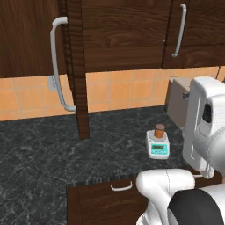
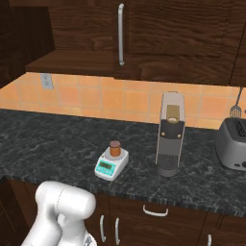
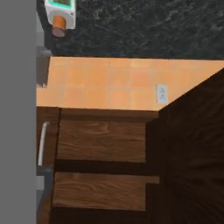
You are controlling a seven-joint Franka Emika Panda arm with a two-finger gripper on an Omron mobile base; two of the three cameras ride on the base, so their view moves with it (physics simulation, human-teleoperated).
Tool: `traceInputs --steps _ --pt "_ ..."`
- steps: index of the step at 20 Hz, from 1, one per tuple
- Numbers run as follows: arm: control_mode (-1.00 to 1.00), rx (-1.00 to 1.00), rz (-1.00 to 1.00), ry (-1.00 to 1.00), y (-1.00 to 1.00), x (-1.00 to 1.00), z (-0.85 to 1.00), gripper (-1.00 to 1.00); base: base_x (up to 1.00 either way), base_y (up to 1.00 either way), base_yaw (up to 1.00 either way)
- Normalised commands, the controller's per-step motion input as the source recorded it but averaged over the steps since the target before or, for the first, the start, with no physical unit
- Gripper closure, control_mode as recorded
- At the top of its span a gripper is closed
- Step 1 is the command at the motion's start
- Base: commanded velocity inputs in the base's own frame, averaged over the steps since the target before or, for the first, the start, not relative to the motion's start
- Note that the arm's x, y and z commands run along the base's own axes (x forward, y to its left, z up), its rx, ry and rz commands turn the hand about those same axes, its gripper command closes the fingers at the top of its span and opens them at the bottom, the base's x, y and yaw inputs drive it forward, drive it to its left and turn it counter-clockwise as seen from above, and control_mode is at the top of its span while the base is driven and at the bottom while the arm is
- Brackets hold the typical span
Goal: Pick the jam and place it on the digital scale for weighing, and close the cabinet.
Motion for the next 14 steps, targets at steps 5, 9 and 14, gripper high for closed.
traceInputs --steps 5,9,14 --pt "-1.00 0.20 -0.13 -0.36 1.00 0.07 -0.87 -1.00 0.00 0.00 0.00" --pt "-1.00 0.20 -0.18 -0.31 0.98 0.14 -0.74 -1.00 0.00 0.00 0.00" --pt "-1.00 -0.14 -0.11 -0.02 0.90 0.08 -0.43 -1.00 0.00 0.00 0.00"
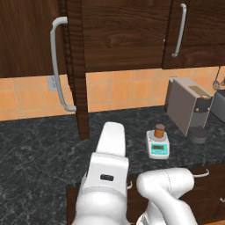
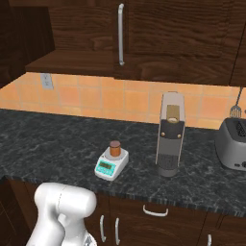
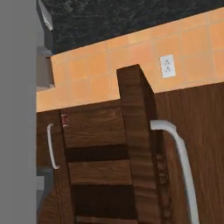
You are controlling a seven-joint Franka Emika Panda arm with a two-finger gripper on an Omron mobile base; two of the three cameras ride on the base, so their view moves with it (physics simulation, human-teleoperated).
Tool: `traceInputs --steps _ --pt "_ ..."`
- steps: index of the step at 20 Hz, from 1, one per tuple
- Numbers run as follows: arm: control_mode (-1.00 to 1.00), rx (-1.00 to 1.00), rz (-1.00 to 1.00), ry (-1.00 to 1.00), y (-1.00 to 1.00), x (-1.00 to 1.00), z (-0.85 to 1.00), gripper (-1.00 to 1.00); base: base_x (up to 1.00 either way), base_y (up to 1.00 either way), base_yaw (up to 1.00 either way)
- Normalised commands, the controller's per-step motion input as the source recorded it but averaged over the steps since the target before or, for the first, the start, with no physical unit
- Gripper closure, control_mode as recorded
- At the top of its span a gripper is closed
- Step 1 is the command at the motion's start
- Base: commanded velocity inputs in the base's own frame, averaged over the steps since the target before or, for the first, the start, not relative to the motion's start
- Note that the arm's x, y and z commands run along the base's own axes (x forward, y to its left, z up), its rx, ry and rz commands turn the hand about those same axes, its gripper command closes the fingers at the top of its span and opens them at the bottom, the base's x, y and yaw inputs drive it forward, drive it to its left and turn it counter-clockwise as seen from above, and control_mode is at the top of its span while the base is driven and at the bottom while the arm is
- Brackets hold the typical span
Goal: Pick the jam and place it on the digital scale for weighing, and close the cabinet.
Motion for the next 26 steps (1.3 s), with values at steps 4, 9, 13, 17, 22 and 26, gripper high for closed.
traceInputs --steps 4,9,13,17,22,26 --pt "-1.00 -0.18 -0.07 0.00 1.00 -0.28 -0.15 -1.00 0.00 0.00 0.00" --pt "-1.00 -0.10 -0.11 0.00 0.73 0.66 -0.34 -1.00 0.00 0.00 0.00" --pt "-1.00 -0.13 -0.09 0.04 0.38 0.99 -0.37 -1.00 0.00 0.00 0.00" --pt "-1.00 -0.21 -0.15 -0.10 0.31 1.00 -0.26 -1.00 0.00 0.00 0.00" --pt "-1.00 -0.15 -0.20 -0.29 0.00 0.99 -0.24 -1.00 0.00 0.00 0.00" --pt "-1.00 -0.13 -0.28 -0.38 -0.03 0.56 0.14 -1.00 0.00 0.00 0.00"
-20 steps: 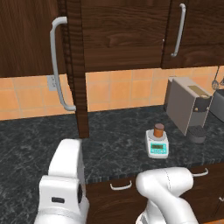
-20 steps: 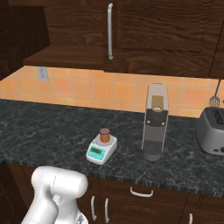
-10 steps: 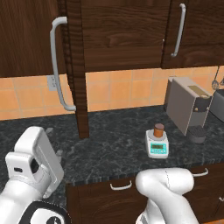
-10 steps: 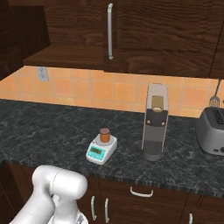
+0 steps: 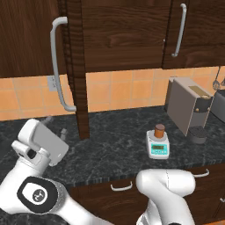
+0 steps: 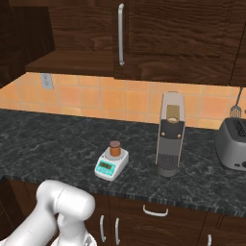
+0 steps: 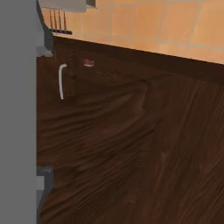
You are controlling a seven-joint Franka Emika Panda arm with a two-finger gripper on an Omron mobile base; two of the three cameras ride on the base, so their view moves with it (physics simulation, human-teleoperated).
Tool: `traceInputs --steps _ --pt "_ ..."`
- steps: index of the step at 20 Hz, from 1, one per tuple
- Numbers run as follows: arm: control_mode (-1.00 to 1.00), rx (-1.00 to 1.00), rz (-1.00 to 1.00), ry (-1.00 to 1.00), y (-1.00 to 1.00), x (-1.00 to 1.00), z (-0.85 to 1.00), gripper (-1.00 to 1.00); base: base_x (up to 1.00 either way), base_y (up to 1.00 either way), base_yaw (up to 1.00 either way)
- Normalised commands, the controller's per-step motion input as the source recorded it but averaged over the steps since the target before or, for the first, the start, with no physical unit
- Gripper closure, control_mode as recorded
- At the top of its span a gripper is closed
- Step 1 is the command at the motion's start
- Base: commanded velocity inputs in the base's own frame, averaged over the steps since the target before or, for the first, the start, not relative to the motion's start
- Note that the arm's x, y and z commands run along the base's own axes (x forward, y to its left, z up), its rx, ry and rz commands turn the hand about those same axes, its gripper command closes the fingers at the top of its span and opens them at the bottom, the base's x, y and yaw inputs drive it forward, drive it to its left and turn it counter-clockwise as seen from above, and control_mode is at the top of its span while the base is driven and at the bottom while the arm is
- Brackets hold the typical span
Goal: Pick the jam and place it on the digital scale for weighing, and close the cabinet.
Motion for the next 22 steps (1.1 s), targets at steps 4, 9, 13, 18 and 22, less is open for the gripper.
traceInputs --steps 4,9,13,18,22 --pt "-1.00 -0.02 -0.23 -0.17 -0.01 0.00 0.70 -1.00 0.00 0.00 0.00" --pt "-1.00 0.04 -0.18 -0.05 -0.23 -0.13 0.75 -1.00 0.00 0.00 0.00" --pt "-1.00 0.23 -0.06 -0.01 -0.90 -0.02 0.62 -1.00 0.00 0.00 0.00" --pt "-1.00 0.25 0.00 -0.01 -1.00 0.24 0.09 -1.00 0.00 0.00 0.00" --pt "-1.00 0.24 0.08 -0.06 -1.00 0.86 -0.11 -1.00 0.00 0.00 0.00"
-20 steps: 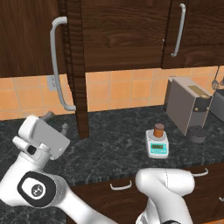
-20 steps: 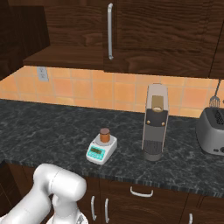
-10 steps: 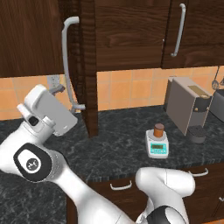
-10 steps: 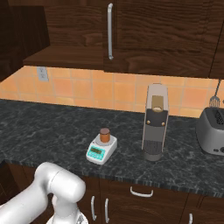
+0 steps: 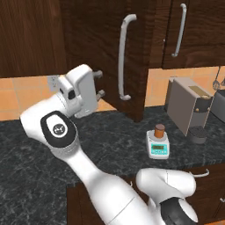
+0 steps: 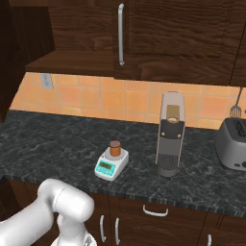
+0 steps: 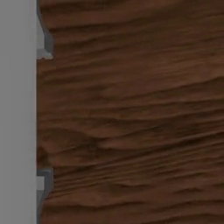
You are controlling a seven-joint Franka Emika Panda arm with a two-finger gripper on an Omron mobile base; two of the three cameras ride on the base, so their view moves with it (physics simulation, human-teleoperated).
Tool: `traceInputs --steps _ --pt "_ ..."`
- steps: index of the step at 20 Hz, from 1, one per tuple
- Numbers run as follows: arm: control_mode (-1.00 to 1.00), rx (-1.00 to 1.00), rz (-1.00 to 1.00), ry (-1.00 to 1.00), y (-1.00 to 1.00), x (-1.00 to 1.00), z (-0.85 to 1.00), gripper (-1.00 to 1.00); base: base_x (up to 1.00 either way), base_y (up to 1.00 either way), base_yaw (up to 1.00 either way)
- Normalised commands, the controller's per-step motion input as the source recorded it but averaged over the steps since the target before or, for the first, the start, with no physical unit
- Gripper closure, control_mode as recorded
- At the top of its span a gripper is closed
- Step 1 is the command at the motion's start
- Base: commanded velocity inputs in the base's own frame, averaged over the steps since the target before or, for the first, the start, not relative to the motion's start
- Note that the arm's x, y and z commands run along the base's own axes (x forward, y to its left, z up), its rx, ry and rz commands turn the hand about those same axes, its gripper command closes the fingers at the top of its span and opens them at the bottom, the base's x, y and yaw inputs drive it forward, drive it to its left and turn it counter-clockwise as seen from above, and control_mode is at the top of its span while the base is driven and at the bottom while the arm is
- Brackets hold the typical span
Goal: Pick the jam and place it on the digital scale for weighing, and close the cabinet.
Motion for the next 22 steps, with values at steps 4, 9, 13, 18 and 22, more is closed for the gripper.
traceInputs --steps 4,9,13,18,22 --pt "-1.00 0.24 0.22 -0.10 -1.00 1.00 -0.04 -1.00 0.00 0.00 0.00" --pt "-1.00 0.24 0.33 -0.12 -1.00 0.99 0.00 -1.00 0.00 0.00 0.00" --pt "-1.00 0.21 0.39 -0.05 -1.00 0.86 0.00 -1.00 0.00 0.00 0.00" --pt "-1.00 0.19 0.34 -0.01 -0.98 0.96 0.00 -1.00 0.00 0.00 0.00" --pt "-1.00 0.17 0.25 0.00 -0.83 1.00 0.00 -1.00 0.00 0.00 0.00"
